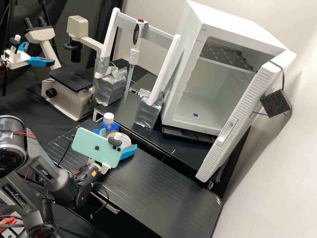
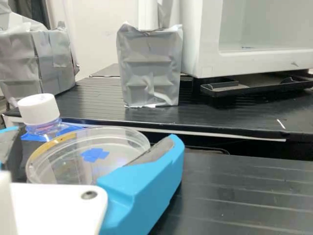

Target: Open the lid

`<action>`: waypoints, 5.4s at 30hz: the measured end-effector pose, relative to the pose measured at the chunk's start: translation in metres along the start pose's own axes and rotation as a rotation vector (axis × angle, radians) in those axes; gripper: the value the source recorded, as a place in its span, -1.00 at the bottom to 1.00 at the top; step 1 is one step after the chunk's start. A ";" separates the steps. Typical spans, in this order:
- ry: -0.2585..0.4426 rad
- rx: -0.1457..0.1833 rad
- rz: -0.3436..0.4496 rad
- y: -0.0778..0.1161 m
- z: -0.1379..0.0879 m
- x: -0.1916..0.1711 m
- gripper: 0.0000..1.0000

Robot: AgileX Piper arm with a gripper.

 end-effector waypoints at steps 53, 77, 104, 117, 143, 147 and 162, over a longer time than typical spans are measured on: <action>0.030 -0.009 0.080 0.003 -0.012 0.004 -1.00; -0.043 -0.001 0.073 -0.001 0.002 0.010 -1.00; -0.040 -0.022 0.075 -0.002 0.003 0.011 1.00; -0.023 -0.026 0.065 0.000 0.001 0.008 -1.00; -0.015 -0.010 0.062 -0.002 0.000 0.010 -1.00; -0.018 -0.012 0.064 -0.002 0.000 0.010 -1.00; 0.016 0.008 0.111 0.013 -0.009 -0.008 -1.00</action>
